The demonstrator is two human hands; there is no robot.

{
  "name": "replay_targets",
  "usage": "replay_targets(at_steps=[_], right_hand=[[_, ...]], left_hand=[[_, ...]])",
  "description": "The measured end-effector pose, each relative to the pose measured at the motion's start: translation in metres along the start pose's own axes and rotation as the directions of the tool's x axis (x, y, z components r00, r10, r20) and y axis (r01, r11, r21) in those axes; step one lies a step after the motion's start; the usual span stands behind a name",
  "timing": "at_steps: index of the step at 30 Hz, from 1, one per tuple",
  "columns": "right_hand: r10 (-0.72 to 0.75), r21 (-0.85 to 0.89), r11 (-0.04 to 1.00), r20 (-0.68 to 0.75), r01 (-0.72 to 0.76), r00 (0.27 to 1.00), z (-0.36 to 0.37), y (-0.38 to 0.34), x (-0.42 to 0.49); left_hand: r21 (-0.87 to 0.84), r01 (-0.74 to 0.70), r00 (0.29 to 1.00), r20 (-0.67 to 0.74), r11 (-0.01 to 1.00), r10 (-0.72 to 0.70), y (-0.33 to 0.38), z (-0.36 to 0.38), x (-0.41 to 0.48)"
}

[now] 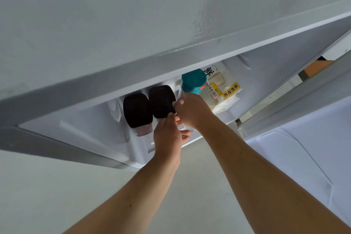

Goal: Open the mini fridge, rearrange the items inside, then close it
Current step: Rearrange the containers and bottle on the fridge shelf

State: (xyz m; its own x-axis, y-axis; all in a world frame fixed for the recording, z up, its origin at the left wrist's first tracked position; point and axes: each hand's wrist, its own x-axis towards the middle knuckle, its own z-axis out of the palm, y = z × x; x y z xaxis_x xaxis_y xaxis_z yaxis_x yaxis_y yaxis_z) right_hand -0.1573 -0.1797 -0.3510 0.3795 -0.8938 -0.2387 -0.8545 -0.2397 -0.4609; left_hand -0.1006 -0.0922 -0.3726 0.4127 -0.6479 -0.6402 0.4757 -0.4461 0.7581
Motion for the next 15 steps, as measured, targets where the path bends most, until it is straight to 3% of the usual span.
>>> replay_targets(at_steps=[6,15], right_hand=[[0.024,-0.156,0.988,0.059,-0.014,0.998,0.0026,0.0015,0.0077],[0.052,-0.069,0.996,0.006,-0.051,0.999,0.0059,0.0004,0.0045]], left_hand=[[0.015,0.006,1.0,0.018,1.0,-0.006,-0.0035,0.0029,0.0068],[0.019,0.005,0.999,0.045,1.0,-0.006,-0.0043,-0.0027,0.0071]])
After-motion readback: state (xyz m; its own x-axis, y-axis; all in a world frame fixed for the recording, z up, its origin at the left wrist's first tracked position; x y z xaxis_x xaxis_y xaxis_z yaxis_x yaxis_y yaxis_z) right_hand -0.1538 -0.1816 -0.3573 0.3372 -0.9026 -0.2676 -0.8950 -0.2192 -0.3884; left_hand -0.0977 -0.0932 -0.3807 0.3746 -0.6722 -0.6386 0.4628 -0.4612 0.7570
